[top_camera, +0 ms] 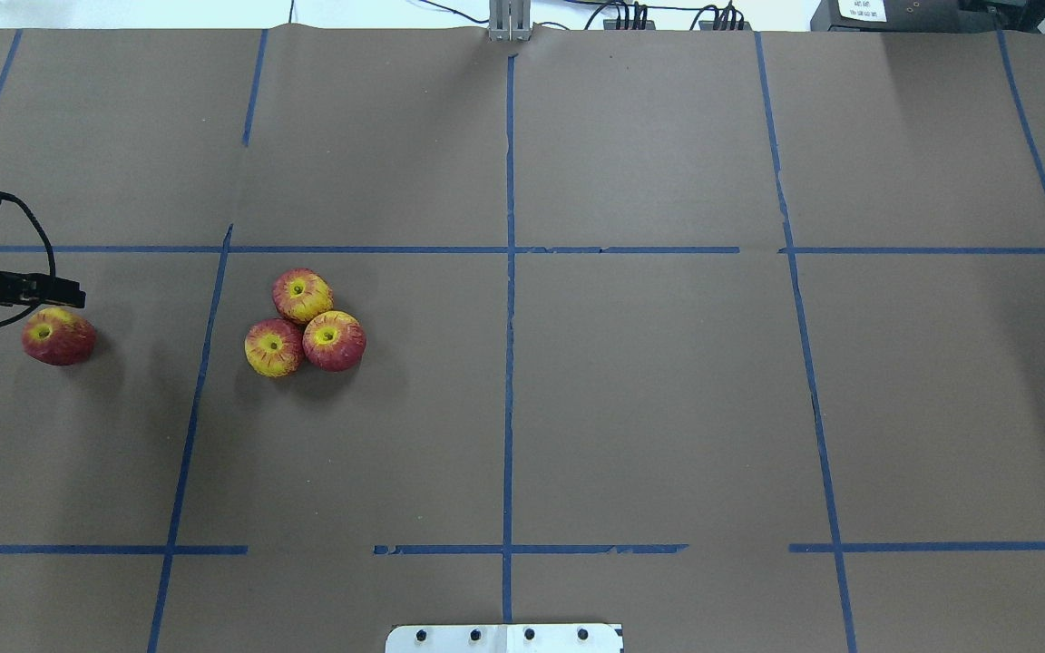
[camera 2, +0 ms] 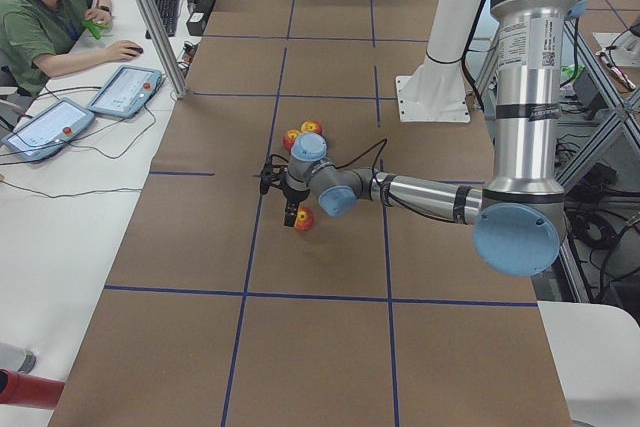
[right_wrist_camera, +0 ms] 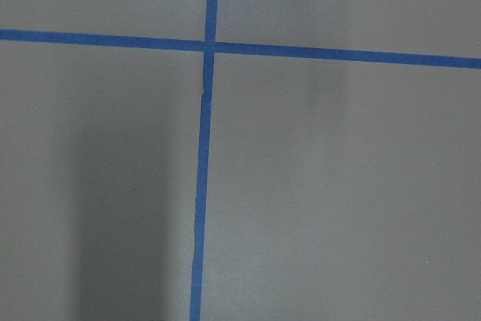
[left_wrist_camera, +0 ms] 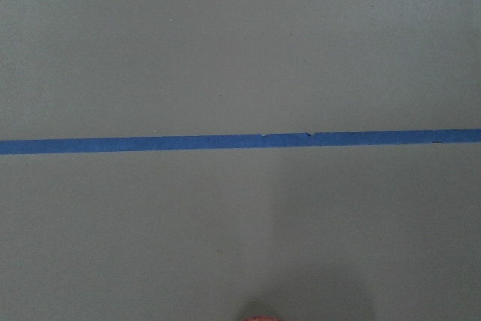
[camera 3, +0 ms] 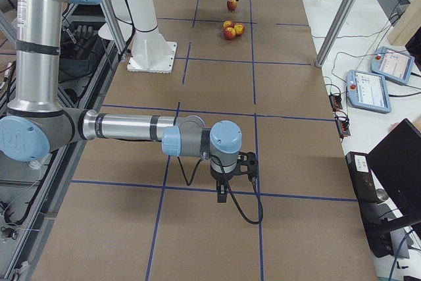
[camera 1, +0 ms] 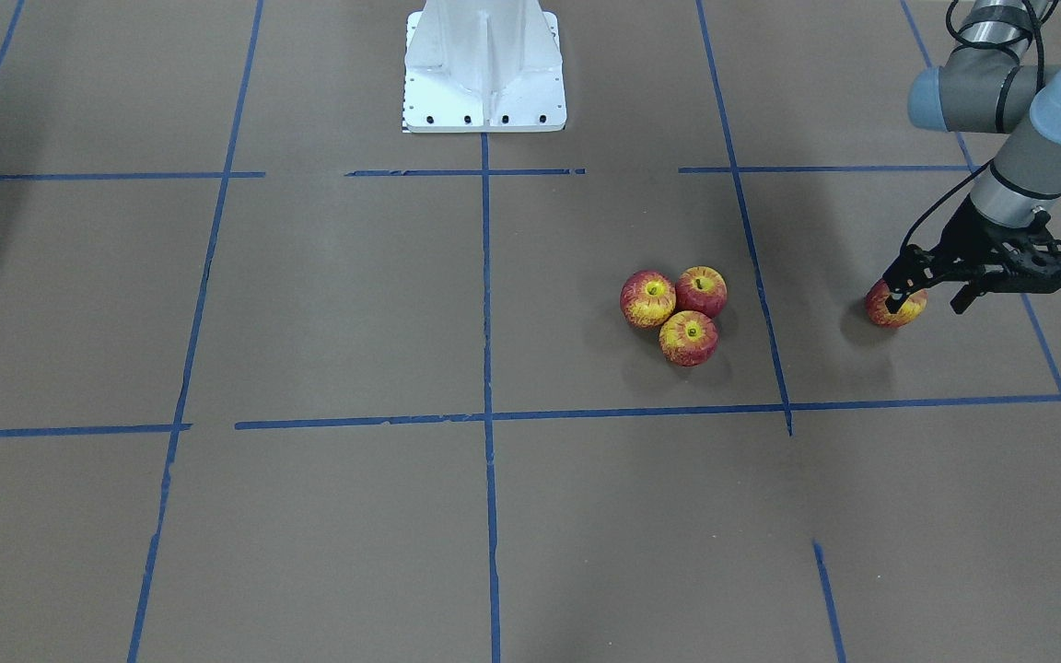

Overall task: Stack apples
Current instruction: 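Move the left gripper down over the lone red-and-yellow apple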

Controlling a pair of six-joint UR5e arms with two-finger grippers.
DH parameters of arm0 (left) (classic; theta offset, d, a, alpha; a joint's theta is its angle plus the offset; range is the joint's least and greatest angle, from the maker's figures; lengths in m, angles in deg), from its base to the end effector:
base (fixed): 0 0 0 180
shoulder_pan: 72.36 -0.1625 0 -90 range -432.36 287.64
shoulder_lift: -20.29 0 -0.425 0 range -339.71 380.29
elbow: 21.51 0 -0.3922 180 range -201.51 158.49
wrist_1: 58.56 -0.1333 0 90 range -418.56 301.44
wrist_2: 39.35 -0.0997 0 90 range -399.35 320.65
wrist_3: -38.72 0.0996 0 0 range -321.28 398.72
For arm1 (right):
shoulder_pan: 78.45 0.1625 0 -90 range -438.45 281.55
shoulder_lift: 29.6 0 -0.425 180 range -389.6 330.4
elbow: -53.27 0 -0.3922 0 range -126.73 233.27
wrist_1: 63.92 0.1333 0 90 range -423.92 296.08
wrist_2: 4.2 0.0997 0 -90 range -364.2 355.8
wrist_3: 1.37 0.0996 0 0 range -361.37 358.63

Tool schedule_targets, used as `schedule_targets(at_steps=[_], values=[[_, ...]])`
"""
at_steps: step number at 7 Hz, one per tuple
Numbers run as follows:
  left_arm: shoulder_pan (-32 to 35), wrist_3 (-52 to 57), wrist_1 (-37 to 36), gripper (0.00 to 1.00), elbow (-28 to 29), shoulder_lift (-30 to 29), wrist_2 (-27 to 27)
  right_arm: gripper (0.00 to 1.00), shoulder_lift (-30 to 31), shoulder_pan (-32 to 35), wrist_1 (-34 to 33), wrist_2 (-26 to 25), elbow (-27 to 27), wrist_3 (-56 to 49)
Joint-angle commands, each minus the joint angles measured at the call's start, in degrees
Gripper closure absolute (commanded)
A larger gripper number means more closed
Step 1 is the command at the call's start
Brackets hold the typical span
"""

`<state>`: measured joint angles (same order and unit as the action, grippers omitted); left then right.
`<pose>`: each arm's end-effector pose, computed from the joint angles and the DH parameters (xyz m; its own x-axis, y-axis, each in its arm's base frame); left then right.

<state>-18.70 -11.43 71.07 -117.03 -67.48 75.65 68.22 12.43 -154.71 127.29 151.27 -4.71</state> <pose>0.2284 -0.4645 0.5629 0.6917 0.0398 -0.7211 0.1515 0.9683 0.1988 0.0740 -0.4322 0.6580 0.7485 -0.0397 0.6619 0.0283 0.9992 0.0280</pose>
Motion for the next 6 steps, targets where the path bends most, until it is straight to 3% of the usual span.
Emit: schedule_targets(at_steps=[1, 6], values=[[-0.6, 0.2, 0.0, 0.00, 1.4, 0.0, 0.0, 0.00, 0.0, 0.0, 0.0, 0.0, 0.0, 0.0], [-3.4, -0.1, -0.1, 0.00, 3.4, 0.0, 0.7, 0.00, 0.0, 0.0, 0.0, 0.0, 0.0, 0.0]])
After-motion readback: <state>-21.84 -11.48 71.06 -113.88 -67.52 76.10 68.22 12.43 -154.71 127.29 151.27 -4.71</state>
